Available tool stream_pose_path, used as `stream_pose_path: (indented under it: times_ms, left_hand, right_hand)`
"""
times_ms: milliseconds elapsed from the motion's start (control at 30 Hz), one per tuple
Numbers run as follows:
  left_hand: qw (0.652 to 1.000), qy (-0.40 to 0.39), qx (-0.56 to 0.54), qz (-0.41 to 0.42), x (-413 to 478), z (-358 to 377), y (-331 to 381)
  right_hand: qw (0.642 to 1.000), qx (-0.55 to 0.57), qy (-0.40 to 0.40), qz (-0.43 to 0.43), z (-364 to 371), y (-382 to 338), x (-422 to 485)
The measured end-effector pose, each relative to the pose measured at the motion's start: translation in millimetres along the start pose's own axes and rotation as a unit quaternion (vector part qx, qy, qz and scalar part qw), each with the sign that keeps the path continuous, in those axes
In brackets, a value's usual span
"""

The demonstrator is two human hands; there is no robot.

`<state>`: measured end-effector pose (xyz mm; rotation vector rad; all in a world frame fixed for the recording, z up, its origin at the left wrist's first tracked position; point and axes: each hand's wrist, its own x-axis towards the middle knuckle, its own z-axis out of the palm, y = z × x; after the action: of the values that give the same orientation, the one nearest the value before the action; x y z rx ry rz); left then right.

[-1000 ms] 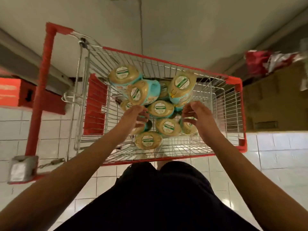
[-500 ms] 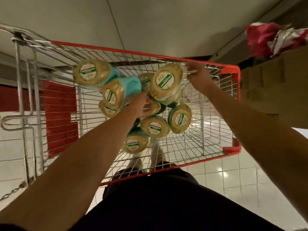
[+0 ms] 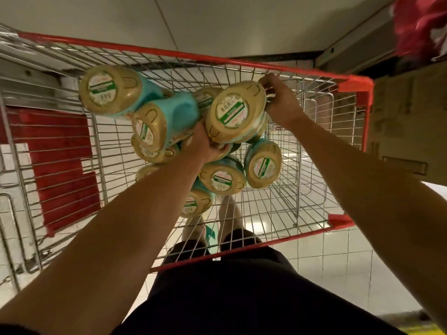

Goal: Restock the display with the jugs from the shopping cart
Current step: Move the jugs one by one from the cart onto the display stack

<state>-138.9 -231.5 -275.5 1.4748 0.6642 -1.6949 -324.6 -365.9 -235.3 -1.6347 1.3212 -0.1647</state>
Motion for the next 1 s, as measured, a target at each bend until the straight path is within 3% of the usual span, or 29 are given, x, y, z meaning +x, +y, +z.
stream_pose_path:
  times_ms: [133, 367, 500, 700, 1000]
  left_hand:
    - [0.999, -0.016, 0.025, 0.010, -10.0, -7.0, -2.7]
    - [0.987, -0.149, -0.045, 0.044, -69.5, -15.8, 6.8]
    - [0.990, -0.110, 0.009, 0.083, -110.3, -30.5, 7.4]
    - [0.958, -0.238, 0.122, 0.106, -189.6, -52.5, -15.7]
    - [0.912, -0.280, 0.272, 0.129, -266.2, -58.9, -109.3]
  right_hand:
    - [1.000, 0.008, 0.011, -0.019, 0.6, -2.2, -12.9]
    - [0.994, 0.103, 0.027, -0.038, 15.1, -46.0, -91.3]
    - [0.985, 0.154, 0.069, -0.014, 25.8, -77.9, -150.4]
    - [0.957, 0.237, 0.165, -0.027, 42.3, -100.2, -255.2]
    - [0.926, 0.262, 0.266, -0.047, 35.6, -74.6, -414.7]
